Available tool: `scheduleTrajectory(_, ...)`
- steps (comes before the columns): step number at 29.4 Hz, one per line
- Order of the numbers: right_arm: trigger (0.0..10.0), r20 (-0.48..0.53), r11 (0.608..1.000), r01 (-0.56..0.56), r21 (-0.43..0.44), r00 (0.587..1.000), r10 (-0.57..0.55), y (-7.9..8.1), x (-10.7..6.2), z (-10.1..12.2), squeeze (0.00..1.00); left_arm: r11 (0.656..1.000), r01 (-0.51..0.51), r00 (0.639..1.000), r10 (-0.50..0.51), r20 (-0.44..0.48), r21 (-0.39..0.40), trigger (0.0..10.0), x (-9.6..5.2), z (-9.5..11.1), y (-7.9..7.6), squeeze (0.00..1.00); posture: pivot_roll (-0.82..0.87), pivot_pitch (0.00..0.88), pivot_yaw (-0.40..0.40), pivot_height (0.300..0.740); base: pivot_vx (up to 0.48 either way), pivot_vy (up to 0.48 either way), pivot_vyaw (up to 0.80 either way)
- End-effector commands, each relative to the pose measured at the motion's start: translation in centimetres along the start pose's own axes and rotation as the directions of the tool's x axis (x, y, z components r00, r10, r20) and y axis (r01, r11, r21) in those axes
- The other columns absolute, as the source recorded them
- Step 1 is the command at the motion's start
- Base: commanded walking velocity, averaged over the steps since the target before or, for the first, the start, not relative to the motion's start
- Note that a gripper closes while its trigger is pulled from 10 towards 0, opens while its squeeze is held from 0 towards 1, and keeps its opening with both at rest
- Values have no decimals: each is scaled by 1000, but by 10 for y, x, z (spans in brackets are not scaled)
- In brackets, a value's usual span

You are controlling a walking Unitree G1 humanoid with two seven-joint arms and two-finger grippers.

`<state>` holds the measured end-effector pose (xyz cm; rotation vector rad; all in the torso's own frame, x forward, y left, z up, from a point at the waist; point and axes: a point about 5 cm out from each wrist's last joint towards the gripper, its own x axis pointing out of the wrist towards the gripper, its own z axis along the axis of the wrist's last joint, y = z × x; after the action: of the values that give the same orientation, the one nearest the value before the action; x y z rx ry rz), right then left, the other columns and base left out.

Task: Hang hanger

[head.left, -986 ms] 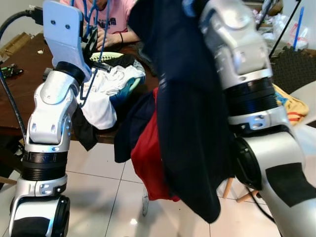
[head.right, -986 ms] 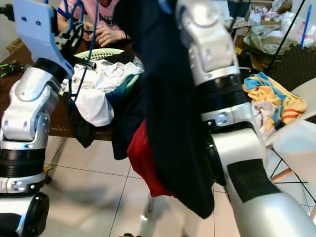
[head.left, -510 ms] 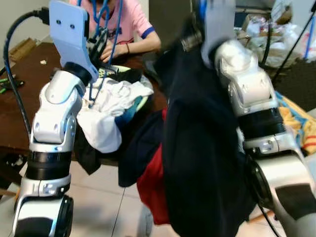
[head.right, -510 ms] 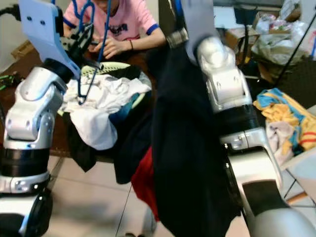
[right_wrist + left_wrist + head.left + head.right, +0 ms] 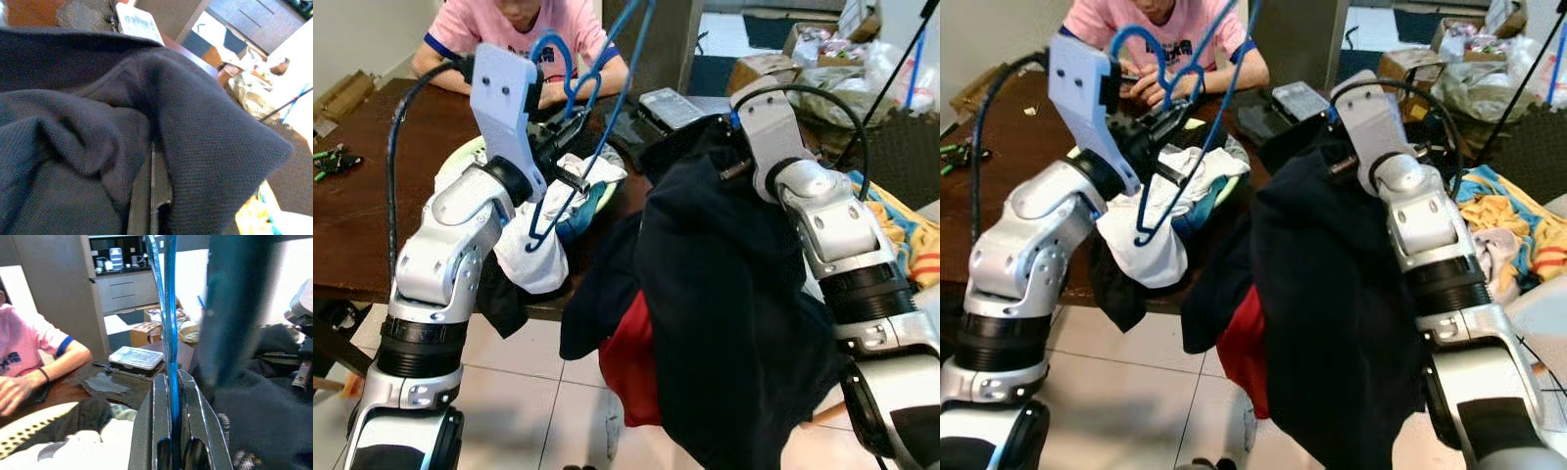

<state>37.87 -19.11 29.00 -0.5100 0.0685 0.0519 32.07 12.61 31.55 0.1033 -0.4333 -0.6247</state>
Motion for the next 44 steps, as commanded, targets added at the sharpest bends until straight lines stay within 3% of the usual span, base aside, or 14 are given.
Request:
scheduleTrajectory(1, 10000, -25, 999, -30, 38, 999, 31, -1, -4, -8, 1000, 994, 108, 994, -108, -25, -11, 10000, -3, -2, -8, 0, 59, 172, 30, 740, 0, 0, 0)
scheduleTrajectory(10, 10000, -71, 998, 10, 58, 997, -6, -10, -8, -27, 1000, 982, 191, 981, -191, -24, -5, 10000, -9, 8, -2, 0, 59, 170, 31, 740, 0, 0, 0)
scheduleTrajectory(14, 10000, 31, 976, -50, 210, 999, 44, -19, -16, -18, 1000, 973, 230, 973, -229, -25, 27, 10000, -13, 15, 4, 0, 61, 170, 36, 740, 0, 0, 0)
scheduleTrajectory(24, 10000, 287, 953, -161, 257, 954, 84, -53, -41, 4, 1000, 960, 257, 966, -254, -38, 112, 10000, -18, 35, 27, 0, 63, 172, 38, 740, 0, 0, 0)
scheduleTrajectory(26, 10000, 456, 930, -239, 280, 885, 91, -81, -68, 18, 1000, 936, 317, 948, -316, -35, 154, 10000, -25, 56, 41, 0, 69, 173, 44, 740, 0, 0, 0)
scheduleTrajectory(28, 10000, 456, 930, -239, 280, 885, 91, -81, -68, 18, 1000, 936, 317, 948, -316, -35, 154, 10000, -25, 56, 41, 0, 69, 173, 44, 740, 0, 0, 0)
scheduleTrajectory(30, 10000, 592, 900, -328, 288, 799, 101, -102, -94, 25, 494, 904, 382, 924, -380, -51, 193, 10000, -30, 71, 49, 0, 81, 172, 54, 740, 0, 0, 0)
scheduleTrajectory(31, 10000, 636, 891, -363, 271, 763, 117, -108, -104, 27, 424, 890, 409, 912, -406, -60, 200, 10000, -31, 75, 51, 0, 82, 173, 53, 740, 0, 0, 0)
scheduleTrajectory(32, 10000, 691, 870, -449, 206, 696, 195, -109, -121, 29, 0, 863, 472, 882, -466, -76, 179, 10000, -35, 79, 50, 0, 86, 173, 53, 740, 0, 0, 0)
scheduleTrajectory(33, 10000, 691, 870, -449, 206, 696, 195, -109, -121, 29, 0, 863, 472, 882, -466, -76, 179, 10000, -35, 79, 50, 0, 86, 173, 53, 740, 0, 0, 0)
scheduleTrajectory(34, 10000, 739, 825, -553, 121, 604, 297, -108, -140, 32, 0, 821, 551, 835, -542, -98, 152, 10000, -41, 81, 47, 0, 87, 173, 56, 740, 0, 0, 0)
scheduleTrajectory(35, 10000, 739, 825, -553, 121, 604, 297, -108, -140, 32, 0, 821, 551, 835, -542, -98, 152, 10000, -41, 81, 47, 0, 87, 173, 56, 740, 0, 0, 0)
scheduleTrajectory(40, 10000, 805, 713, -696, -86, 372, 461, -109, -177, 53, 0, 715, 694, 717, -675, -173, 83, 10000, -52, 73, 36, 0, 79, 171, 69, 740, 0, 0, 0)
scheduleTrajectory(44, 10000, 805, 713, -696, -86, 372, 461, -109, -177, 53, 0, 715, 694, 717, -675, -173, 83, 10000, -52, 73, 36, 0, 79, 171, 69, 740, 0, 0, 0)
